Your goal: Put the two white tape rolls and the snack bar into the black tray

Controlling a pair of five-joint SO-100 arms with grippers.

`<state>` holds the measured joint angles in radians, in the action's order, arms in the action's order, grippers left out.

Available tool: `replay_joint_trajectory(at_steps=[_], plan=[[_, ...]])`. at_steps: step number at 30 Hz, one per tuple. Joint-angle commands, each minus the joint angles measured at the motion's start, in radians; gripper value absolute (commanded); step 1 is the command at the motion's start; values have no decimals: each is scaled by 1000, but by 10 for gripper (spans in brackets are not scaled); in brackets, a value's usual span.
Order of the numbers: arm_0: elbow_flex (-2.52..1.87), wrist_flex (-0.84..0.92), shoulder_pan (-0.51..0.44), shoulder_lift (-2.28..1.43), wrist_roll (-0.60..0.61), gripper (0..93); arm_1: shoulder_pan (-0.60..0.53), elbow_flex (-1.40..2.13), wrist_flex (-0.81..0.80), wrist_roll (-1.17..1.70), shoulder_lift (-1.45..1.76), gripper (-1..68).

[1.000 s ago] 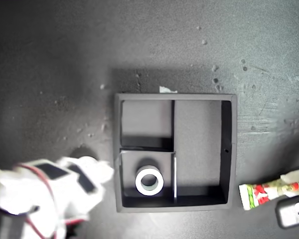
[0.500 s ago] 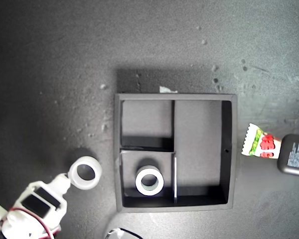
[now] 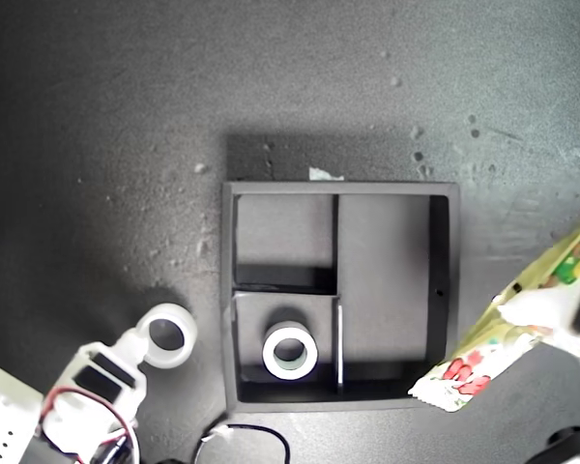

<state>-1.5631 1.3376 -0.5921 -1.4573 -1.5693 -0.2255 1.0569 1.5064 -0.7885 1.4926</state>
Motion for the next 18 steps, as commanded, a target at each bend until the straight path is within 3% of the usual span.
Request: replay_joint_trajectory(at_steps=[1, 18], plan=[[60, -23, 32, 18, 28, 137, -6, -110, 14, 58, -38, -5], [227, -21, 61, 219, 75, 142, -32, 17, -66, 38, -43, -5]])
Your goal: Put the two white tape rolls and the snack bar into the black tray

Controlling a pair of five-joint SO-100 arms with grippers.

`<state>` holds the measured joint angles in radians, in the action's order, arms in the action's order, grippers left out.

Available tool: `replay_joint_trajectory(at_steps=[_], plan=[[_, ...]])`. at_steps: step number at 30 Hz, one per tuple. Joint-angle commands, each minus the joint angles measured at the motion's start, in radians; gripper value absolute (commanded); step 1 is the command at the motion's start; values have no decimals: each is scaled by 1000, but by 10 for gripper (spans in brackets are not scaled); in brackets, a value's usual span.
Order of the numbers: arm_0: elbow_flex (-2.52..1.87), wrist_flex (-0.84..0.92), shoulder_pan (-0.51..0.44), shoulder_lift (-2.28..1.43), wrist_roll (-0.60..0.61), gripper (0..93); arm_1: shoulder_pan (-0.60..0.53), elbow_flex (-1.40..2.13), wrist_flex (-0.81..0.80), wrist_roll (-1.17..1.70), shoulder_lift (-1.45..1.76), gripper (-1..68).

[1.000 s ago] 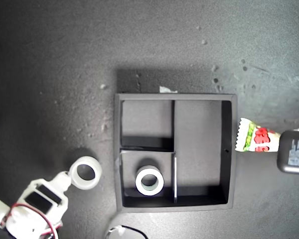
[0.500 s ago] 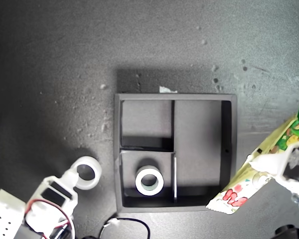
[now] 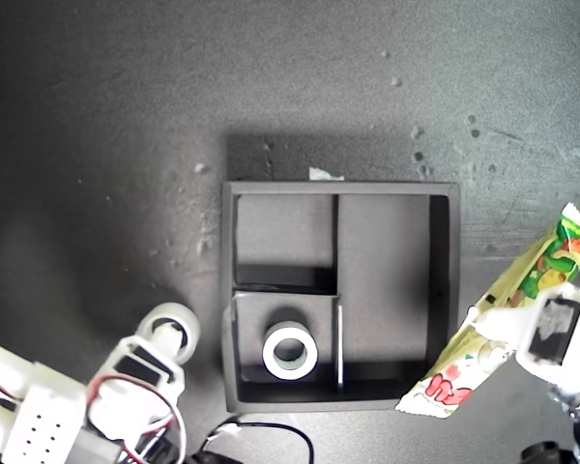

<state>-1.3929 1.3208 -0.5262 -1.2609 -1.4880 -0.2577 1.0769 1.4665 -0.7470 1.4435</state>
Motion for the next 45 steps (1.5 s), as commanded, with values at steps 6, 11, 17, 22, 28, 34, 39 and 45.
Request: replay_joint_trajectory(at_steps=[6, 11, 17, 22, 28, 34, 39, 45], plan=[[89, 3, 14, 144, -58, 28, 15, -25, -74, 74, -77, -5], [104, 109, 31, 100, -75, 0, 71, -114, -74, 133, -179, -5], [364, 480, 89, -38, 37, 0, 120, -120, -121, 178, -221, -2], [615, 508, 192, -91, 279, 0, 86, -77, -143, 184, -227, 128], [905, 508, 302, 112, 434, 0, 28, 8, -132, 160, -227, 370], [1160, 511, 357, 408, 469, 0, 20, -100, 5, 97, -216, 392], [1161, 511, 382, 489, 459, 0, 60, -414, 242, -86, -216, 211], [1226, 512, 394, 568, 468, 134, 12, -807, 334, -138, -212, 37]])
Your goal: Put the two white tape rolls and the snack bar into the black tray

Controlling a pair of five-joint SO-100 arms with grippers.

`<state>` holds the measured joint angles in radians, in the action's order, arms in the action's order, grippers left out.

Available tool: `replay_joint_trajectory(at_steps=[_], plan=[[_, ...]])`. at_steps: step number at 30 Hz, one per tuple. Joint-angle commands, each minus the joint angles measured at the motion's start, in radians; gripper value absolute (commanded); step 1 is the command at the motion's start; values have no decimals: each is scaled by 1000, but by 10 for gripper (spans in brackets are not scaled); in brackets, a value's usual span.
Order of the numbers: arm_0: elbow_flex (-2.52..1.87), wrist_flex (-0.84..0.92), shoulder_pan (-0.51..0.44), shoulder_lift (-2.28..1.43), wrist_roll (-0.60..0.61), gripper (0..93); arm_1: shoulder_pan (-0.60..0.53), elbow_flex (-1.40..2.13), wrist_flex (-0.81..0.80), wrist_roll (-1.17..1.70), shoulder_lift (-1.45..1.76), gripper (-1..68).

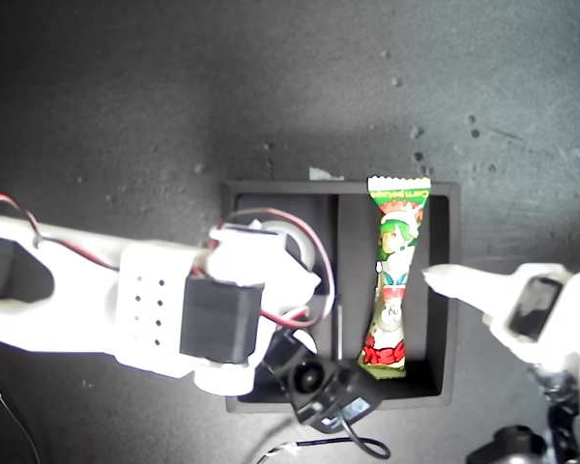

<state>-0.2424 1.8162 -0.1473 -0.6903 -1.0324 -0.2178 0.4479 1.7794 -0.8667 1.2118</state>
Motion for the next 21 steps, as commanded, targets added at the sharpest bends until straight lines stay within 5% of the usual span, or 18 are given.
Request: replay_joint_trajectory(at_steps=[1, 9, 12, 17, 21], plan=[[81, 17, 17, -3, 15, 145, -38, -209, 21, -14, 20, 22], [-44, 18, 67, -215, 43, 98, -43, -206, 23, -121, 48, -4], [-290, 18, 112, -491, -12, 1, -5, -51, 23, -255, 178, -5], [-753, 9, 184, -1045, -100, 8, 74, 308, 20, -391, 497, -5], [-1361, -242, 181, -1635, -155, 9, 121, 689, -46, -400, 765, -5]])
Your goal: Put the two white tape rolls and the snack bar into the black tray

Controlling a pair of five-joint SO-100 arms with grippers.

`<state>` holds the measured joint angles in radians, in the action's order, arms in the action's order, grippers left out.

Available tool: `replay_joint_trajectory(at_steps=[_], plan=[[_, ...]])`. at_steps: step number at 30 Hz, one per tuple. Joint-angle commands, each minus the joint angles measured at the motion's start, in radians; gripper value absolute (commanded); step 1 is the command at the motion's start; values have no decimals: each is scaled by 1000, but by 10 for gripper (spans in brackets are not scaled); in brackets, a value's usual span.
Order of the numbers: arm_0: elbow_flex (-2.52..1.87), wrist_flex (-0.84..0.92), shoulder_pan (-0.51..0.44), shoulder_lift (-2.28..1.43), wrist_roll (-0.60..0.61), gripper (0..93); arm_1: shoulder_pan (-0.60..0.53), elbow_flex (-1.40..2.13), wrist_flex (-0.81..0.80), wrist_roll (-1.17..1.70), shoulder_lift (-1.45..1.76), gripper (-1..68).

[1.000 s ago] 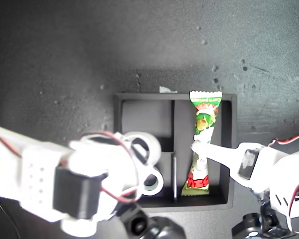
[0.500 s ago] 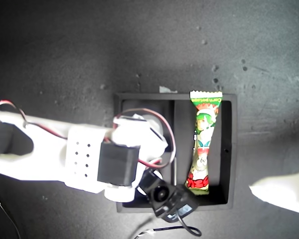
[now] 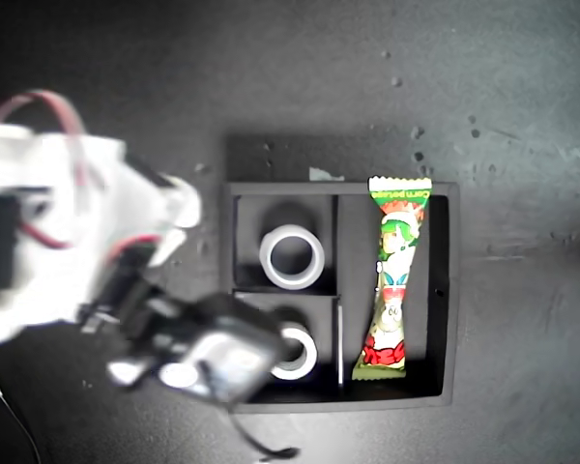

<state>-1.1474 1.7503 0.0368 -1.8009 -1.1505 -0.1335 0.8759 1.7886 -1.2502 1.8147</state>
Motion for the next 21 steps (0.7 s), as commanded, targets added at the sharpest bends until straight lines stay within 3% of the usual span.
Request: replay_joint_trajectory(at_steps=[1, 7, 11, 15, 21], plan=[[-609, -235, -8, -669, -49, 2, 51, 411, -112, -18, 256, -5], [-1270, -347, -109, -1273, -201, 0, 129, 1347, -494, -34, 942, -6], [-1502, -422, -178, -1368, -239, 0, 132, 1753, -574, -34, 1255, -7], [-1663, -483, -207, -1454, -204, 0, 124, 1991, -578, 83, 1534, -7], [-1904, -574, -253, -1583, -144, 0, 124, 2166, -742, 253, 1536, -7]])
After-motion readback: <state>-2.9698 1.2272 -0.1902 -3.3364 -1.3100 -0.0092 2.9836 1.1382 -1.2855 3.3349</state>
